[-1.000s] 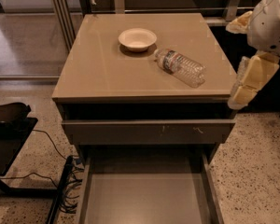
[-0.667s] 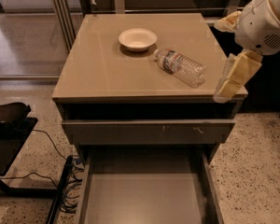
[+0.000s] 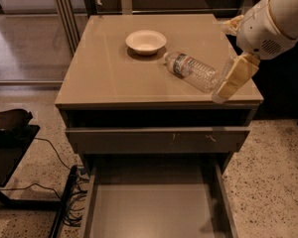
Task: Place water bottle into middle drawer
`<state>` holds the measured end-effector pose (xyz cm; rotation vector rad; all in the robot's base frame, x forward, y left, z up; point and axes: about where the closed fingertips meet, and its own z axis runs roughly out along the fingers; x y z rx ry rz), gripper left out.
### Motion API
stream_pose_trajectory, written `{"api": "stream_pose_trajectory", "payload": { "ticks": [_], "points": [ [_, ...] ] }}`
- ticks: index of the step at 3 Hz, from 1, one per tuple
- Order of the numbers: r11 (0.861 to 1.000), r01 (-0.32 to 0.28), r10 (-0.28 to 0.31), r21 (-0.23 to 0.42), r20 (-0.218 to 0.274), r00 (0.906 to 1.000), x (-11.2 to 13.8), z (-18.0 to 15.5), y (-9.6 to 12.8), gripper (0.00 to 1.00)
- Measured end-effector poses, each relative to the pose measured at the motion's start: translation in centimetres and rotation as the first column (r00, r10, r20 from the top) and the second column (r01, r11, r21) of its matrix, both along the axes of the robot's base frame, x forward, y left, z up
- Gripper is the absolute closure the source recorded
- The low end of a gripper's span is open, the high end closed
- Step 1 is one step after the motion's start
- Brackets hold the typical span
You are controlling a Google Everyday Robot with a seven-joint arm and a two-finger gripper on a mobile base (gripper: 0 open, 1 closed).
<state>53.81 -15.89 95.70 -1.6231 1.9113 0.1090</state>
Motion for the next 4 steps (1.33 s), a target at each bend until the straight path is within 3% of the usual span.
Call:
{"api": "stream_pose_trajectory", "payload": {
  "ticks": [1, 2, 4],
  "points": [
    [1.0, 0.006, -0.006, -0.005, 0.014, 0.9999, -0.2, 0.2, 0.2, 0.0],
    [1.0, 0.001, -0.002, 0.014, 0.024, 0.9997, 2.2, -0.7, 1.0, 0.0],
    [0.989, 0.061, -0.055, 0.133, -0.048, 0.9973, 9.8, -4.4, 2.9, 0.0]
  ]
}}
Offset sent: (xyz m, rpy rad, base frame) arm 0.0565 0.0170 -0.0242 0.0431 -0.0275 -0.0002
